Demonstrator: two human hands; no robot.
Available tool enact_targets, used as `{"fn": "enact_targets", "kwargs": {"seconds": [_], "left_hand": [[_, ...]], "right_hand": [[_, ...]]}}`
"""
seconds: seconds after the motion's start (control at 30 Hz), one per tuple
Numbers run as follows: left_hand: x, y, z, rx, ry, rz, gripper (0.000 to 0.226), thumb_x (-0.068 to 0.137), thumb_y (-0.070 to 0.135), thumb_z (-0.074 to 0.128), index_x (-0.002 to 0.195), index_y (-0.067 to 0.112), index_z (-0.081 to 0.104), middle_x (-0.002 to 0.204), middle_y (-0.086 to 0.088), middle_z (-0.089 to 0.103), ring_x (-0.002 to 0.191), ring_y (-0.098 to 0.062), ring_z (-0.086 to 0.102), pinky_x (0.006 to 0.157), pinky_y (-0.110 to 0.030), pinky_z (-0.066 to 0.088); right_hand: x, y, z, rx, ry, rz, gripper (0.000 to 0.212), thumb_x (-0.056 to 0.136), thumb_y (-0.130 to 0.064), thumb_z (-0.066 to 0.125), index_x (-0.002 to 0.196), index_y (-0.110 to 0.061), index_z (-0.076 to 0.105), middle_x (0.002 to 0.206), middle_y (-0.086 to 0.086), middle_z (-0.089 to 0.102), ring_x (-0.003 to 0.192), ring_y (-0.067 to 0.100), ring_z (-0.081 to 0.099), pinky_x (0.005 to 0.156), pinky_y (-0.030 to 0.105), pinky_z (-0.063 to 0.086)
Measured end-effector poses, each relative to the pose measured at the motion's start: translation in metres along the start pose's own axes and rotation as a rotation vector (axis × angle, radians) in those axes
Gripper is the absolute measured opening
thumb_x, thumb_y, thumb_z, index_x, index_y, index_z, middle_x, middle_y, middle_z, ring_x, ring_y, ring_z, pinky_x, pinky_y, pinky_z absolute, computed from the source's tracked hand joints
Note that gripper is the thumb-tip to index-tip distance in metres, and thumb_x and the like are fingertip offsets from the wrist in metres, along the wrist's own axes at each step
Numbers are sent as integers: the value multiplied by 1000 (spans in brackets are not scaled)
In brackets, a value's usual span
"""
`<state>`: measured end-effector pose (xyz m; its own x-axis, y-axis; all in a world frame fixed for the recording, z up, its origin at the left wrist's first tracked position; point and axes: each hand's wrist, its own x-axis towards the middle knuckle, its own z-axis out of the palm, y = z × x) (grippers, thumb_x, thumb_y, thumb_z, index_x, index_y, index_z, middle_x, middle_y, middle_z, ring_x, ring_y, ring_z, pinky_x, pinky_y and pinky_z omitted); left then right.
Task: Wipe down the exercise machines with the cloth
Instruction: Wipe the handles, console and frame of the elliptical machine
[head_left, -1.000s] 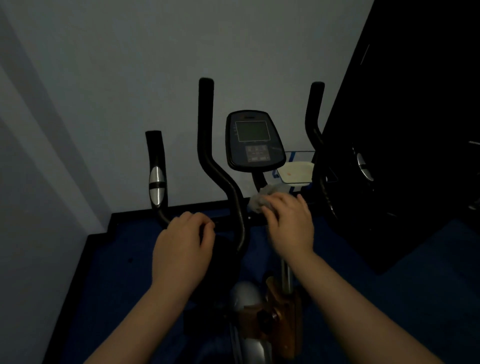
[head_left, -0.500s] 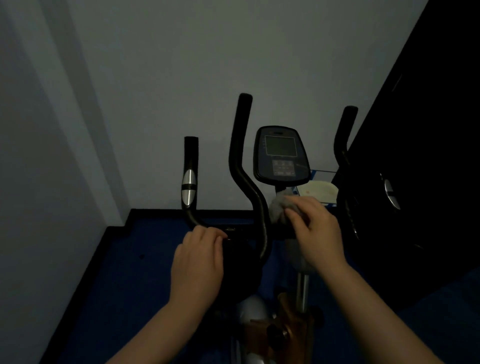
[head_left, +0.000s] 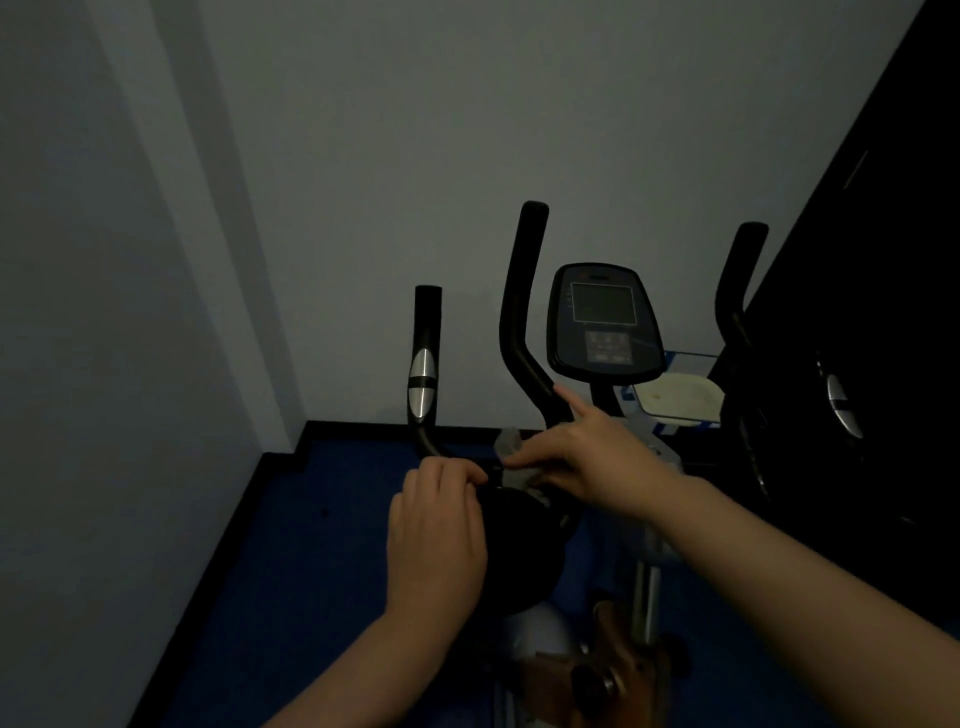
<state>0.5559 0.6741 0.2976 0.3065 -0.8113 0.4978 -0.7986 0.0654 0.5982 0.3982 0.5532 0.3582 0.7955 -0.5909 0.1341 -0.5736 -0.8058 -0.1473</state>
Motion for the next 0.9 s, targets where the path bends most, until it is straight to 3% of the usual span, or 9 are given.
{"fn": "enact_targets", "kwargs": {"seconds": [0.07, 0.17, 0.23, 0.37, 0.5, 0.57, 0.7, 0.8, 0.9], "left_hand": [[0, 0, 1, -2, 9, -3, 16, 90, 6, 52, 94, 19, 59, 93, 4, 55, 80, -14, 50, 67, -32, 40], [0, -1, 3, 0, 43, -8, 16, 93, 15, 41, 92, 21, 56, 91, 6, 53, 78, -12, 47, 66, -31, 39], [-1, -1, 4, -4, 36, -24, 22, 93, 24, 33, 91, 22, 55, 91, 7, 50, 78, -10, 45, 66, -30, 38], [-2, 0, 2, 27, 9, -38, 27, 94, 29, 28, 92, 22, 55, 91, 7, 50, 79, -11, 46, 68, -33, 41], [1, 1, 1, 16, -6, -30, 28, 94, 28, 29, 91, 21, 56, 89, 6, 51, 78, -11, 46, 67, -34, 42], [0, -1, 0, -21, -30, -25, 27, 94, 29, 28, 91, 22, 54, 90, 8, 50, 79, -10, 45, 68, -32, 40], [1, -9, -8, -258, -115, -16, 19, 93, 43, 32, 91, 34, 48, 92, 20, 44, 87, -4, 47, 73, -27, 41], [9, -30, -17, -425, -141, -27, 17, 91, 48, 35, 92, 38, 49, 95, 22, 46, 91, -8, 51, 74, -26, 43], [41, -67, -27, -476, -109, -51, 17, 92, 44, 36, 93, 36, 51, 98, 22, 47, 94, -6, 52, 77, -27, 45]], "right_hand": [[-3, -4, -3, 27, 16, 11, 34, 85, -27, 71, 118, -35, 68, 114, -10, 70, 129, 14, 49, 121, 34, 12], [16, -28, 5, 38, -7, 141, 37, 92, -32, 62, 128, -41, 58, 135, 1, 58, 143, 20, 27, 110, 32, 27], [26, -35, 9, 60, -50, 132, 39, 93, -32, 60, 130, -42, 56, 136, 4, 57, 137, 23, 37, 104, 33, 33], [19, -22, 2, 69, -63, 119, 37, 90, -33, 65, 126, -41, 61, 115, 1, 69, 105, 20, 62, 81, 25, 42], [33, -46, 12, 201, 0, 170, 32, 89, -32, 65, 119, -41, 65, 117, -3, 69, 107, 19, 62, 89, 34, 50], [42, -56, 13, 285, -16, 206, 31, 89, -32, 64, 119, -38, 66, 118, -1, 69, 108, 19, 62, 89, 39, 51], [33, -49, 0, 177, -98, 333, 28, 88, -39, 65, 115, -40, 67, 109, -5, 71, 98, 13, 63, 83, 33, 53], [39, -66, 9, 166, -8, 483, 25, 90, -42, 60, 113, -38, 68, 109, -7, 71, 100, 14, 63, 81, 30, 51], [66, -102, 29, 30, 62, 597, 28, 96, -47, 47, 106, -30, 67, 103, -1, 69, 97, 19, 62, 64, 29, 39]]}}
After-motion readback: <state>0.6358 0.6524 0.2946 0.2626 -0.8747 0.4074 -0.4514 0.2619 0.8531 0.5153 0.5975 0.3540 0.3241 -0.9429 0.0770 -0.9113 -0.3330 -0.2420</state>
